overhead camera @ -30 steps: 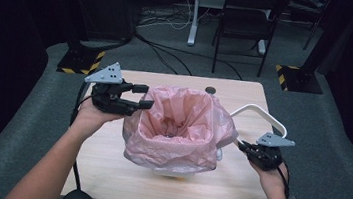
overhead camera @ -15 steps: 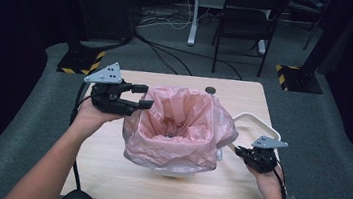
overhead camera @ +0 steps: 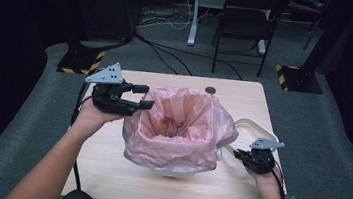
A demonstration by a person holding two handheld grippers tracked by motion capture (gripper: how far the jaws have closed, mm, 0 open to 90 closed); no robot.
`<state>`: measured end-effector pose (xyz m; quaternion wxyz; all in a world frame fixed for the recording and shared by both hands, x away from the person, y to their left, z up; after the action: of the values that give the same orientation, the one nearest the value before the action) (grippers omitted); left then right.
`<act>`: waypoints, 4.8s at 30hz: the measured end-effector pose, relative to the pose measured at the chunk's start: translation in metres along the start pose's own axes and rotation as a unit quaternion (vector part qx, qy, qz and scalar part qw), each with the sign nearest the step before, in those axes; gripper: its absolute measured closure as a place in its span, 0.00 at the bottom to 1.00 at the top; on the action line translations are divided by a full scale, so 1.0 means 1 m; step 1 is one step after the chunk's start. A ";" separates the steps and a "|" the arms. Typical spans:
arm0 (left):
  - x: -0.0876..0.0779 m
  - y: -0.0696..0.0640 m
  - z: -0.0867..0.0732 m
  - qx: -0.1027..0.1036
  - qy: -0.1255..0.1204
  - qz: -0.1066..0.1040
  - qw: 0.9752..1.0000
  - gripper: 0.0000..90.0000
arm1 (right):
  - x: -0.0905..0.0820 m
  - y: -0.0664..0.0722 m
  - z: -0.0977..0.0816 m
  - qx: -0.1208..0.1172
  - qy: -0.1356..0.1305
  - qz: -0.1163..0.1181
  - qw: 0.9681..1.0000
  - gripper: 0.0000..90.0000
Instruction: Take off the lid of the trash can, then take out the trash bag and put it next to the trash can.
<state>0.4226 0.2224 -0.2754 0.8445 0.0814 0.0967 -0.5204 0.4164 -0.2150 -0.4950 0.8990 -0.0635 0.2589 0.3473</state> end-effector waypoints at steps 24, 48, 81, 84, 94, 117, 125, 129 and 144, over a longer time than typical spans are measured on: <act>-0.004 0.004 -0.001 -0.003 -0.006 0.005 1.000 0.49 | 0.007 -0.006 -0.016 0.000 0.039 0.009 0.999 0.93; -0.005 0.005 0.000 -0.003 -0.006 0.008 1.000 0.48 | 0.002 0.004 -0.007 -0.004 0.018 -0.005 1.000 0.69; -0.008 0.009 0.002 -0.003 -0.006 0.016 1.000 0.47 | -0.049 0.027 0.059 -0.039 -0.025 0.014 0.999 0.58; -0.008 0.010 0.003 -0.004 -0.005 0.017 1.000 0.47 | -0.057 0.033 0.071 -0.043 -0.036 0.024 0.998 0.58; -0.009 0.010 0.003 -0.005 -0.004 0.019 1.000 0.46 | -0.074 0.050 0.097 -0.068 -0.050 0.036 0.996 0.57; -0.004 0.016 0.006 -0.011 0.002 0.031 0.999 0.44 | -0.122 0.080 0.145 -0.105 -0.096 0.072 0.987 0.51; 0.002 0.021 0.003 -0.022 0.007 0.036 0.999 0.44 | -0.127 0.080 0.151 -0.120 -0.082 0.051 0.988 0.51; 0.007 0.022 0.002 -0.028 0.009 0.029 0.999 0.45 | -0.130 0.076 0.148 -0.117 -0.080 0.043 0.989 0.51; 0.025 0.023 0.000 -0.039 0.022 0.007 0.999 0.55 | -0.146 0.076 0.148 -0.119 -0.097 0.024 0.988 0.49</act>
<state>0.4538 0.2113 -0.2807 0.8484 0.0604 0.1344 -0.5084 0.3379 -0.2008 -0.2888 0.8973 -0.1302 0.1292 0.4016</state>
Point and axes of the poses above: each handheld gripper's, and its own axes: x roughly forward along the jaws, z roughly out of its top, y roughly to its left, the point moved 2 cm from there along x, roughly forward along the jaws, and after that the axes turned 8 degrees about -y, right-handed, at the moved point
